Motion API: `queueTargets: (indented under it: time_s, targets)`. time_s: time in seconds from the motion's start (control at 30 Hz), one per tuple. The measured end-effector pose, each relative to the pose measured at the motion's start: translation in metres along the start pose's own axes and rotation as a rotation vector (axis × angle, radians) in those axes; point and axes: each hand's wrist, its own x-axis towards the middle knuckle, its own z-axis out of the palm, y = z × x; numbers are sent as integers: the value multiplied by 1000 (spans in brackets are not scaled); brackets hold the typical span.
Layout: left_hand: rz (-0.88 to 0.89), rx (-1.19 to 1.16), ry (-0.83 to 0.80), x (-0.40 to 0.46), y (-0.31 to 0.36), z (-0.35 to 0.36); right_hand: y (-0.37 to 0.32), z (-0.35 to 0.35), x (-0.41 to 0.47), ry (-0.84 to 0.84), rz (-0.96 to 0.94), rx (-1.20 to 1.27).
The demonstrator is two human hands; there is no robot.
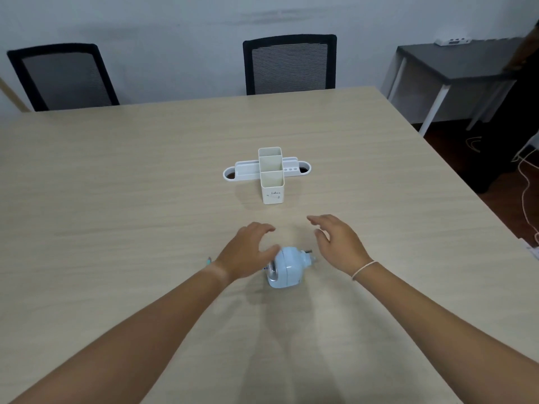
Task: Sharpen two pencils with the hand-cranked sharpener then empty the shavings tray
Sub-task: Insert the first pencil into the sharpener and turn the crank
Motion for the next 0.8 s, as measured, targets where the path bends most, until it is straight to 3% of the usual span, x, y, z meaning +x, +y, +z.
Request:
queueTargets:
  time_s: [0.27,0.53,0.8]
  targets:
    - [-79,279,-181,15,26,51,30,21,-12,-260,-21,-298]
    - [-72,317,-116,24,11,54,29,37,7,-444,-15,-144]
    - [-60,311,-130,23,-2,47,36,73,9,-315,92,-200]
